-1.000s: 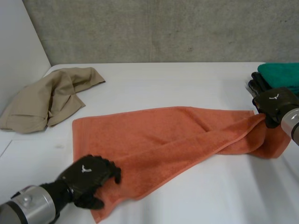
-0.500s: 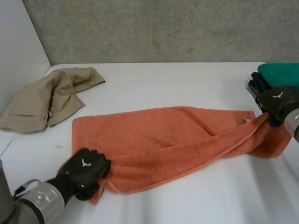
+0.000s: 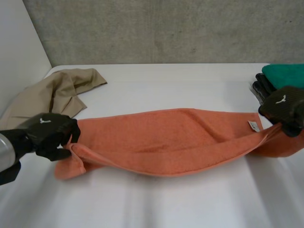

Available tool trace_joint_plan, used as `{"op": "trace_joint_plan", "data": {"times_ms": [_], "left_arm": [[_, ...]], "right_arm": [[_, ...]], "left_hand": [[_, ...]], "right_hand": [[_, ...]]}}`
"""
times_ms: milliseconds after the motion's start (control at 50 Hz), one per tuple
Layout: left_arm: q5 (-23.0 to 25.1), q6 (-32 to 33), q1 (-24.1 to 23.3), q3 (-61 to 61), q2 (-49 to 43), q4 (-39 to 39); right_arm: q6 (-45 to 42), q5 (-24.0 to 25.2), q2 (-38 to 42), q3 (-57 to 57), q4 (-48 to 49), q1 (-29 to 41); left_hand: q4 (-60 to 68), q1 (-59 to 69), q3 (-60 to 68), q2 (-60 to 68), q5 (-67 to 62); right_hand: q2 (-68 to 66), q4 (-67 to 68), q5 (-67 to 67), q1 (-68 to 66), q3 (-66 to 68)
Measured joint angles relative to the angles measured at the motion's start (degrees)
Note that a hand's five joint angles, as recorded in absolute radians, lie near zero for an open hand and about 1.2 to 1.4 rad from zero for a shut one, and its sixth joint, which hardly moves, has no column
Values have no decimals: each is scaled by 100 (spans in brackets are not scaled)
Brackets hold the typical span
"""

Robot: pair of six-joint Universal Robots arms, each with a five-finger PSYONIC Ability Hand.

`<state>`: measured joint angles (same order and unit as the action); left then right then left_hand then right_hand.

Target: Fold the laundry.

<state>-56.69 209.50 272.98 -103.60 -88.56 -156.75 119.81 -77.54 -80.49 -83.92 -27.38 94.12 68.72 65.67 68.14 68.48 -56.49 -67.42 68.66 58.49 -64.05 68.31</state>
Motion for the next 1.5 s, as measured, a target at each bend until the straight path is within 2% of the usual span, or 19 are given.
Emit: {"op": "trace_joint_plan", "data": {"times_ms": [120,220,280,400,440,560,700,780,960,1080,1180,1320,1380,1400,1500], "left_arm": [[-932,764,-519,1134,-1694,-361],[-1509,869,-855,2613,-2681,-1017],[-1734,631,-952,3454,-2911,-1636],[-2248,-466,-1006,5031,-2880,-3590],[-2344,-802,-1001,5286,-2816,-3953],[-2361,-1408,-950,5479,-2705,-4196],[-2102,-1486,-840,4765,-2629,-3983],[-1713,-1432,-769,4013,-2626,-3984],[-964,-1048,-683,2323,-2653,-3991],[-732,-572,-511,1249,-2302,-3650],[-235,-84,-171,276,-1428,-2801],[898,1134,533,-778,39,-782],[1121,1733,788,-952,334,-30],[1190,2116,921,-1006,412,384],[1212,3272,1115,-934,163,1249]], "right_arm": [[381,-768,1230,829,688,563],[1143,-1205,1908,1822,1819,925],[1671,-1345,2054,2346,2751,1038],[2658,-1591,1822,2830,5390,1079],[2807,-1627,1688,2774,6084,1077],[2941,-1474,1484,2491,6773,1080],[3021,-984,1549,2170,6199,1037],[3023,-759,1716,1963,5636,992],[2631,-592,2016,1349,4356,855],[2103,-579,1718,739,3355,622],[1511,-511,937,110,2174,262],[92,-88,-337,-819,372,-375],[-371,138,-576,-1054,50,-532],[-552,250,-629,-1151,-46,-588],[-611,358,-350,-1180,33,-569]], "left_hand": [[2,0,1,11,0],[2,0,1,11,0],[3,0,1,11,0],[4,0,1,12,0],[4,0,1,12,0],[4,0,1,12,-51],[4,0,1,13,-51],[5,0,7,16,-51],[19,0,22,18,-51],[22,0,23,18,-51],[22,0,23,18,-51],[23,0,23,18,-51],[23,0,23,18,-51],[23,0,23,18,-51],[23,0,23,18,-51]], "right_hand": [[0,0,0,0,0],[0,0,0,0,1],[0,0,0,0,1],[0,1,0,0,1],[0,1,0,0,1],[0,0,2,0,1],[0,0,7,0,1],[0,1,8,0,1],[0,1,8,0,1],[0,1,7,0,1],[0,1,8,0,1],[0,1,8,0,1],[0,1,8,0,1],[0,1,8,0,1],[0,1,8,0,1]]}}
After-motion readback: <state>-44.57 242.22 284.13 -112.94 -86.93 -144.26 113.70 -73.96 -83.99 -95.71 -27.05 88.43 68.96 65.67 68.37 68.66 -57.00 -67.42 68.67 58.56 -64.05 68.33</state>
